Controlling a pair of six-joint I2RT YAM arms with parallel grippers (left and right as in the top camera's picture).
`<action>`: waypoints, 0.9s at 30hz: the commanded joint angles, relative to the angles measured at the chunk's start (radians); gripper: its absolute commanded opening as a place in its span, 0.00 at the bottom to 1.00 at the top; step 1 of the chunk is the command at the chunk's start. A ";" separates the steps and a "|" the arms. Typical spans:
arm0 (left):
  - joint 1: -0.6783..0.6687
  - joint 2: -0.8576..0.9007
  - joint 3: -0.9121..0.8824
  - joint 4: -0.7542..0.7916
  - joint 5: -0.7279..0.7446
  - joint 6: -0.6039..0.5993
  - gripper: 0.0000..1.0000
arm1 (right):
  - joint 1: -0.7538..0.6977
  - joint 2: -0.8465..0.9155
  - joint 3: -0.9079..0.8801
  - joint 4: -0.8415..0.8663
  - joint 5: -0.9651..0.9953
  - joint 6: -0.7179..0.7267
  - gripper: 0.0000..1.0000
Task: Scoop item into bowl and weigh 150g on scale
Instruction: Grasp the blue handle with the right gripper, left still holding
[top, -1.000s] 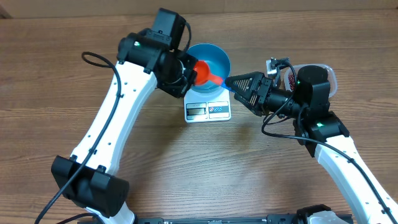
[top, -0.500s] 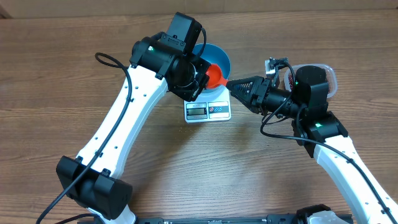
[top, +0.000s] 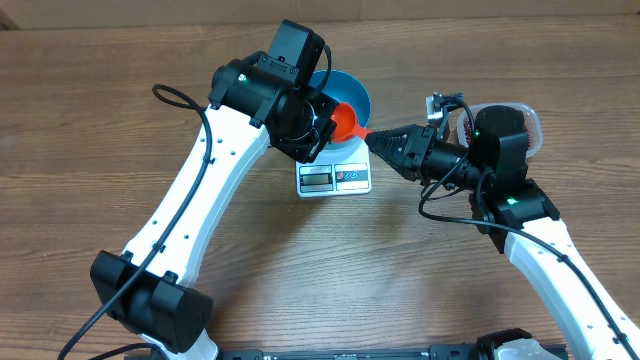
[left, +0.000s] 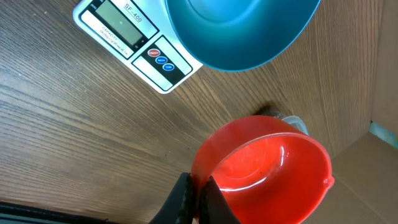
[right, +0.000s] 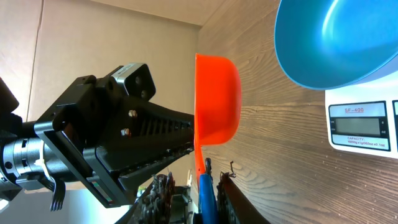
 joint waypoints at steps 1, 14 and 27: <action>0.002 -0.011 0.015 -0.004 -0.010 -0.020 0.04 | 0.003 -0.006 0.023 0.003 0.019 -0.002 0.25; 0.002 -0.011 0.015 -0.052 -0.035 -0.164 0.04 | 0.003 -0.006 0.023 0.005 0.096 0.025 0.28; 0.000 -0.011 0.015 -0.048 -0.035 -0.201 0.04 | 0.008 -0.006 0.023 0.017 0.070 0.051 0.29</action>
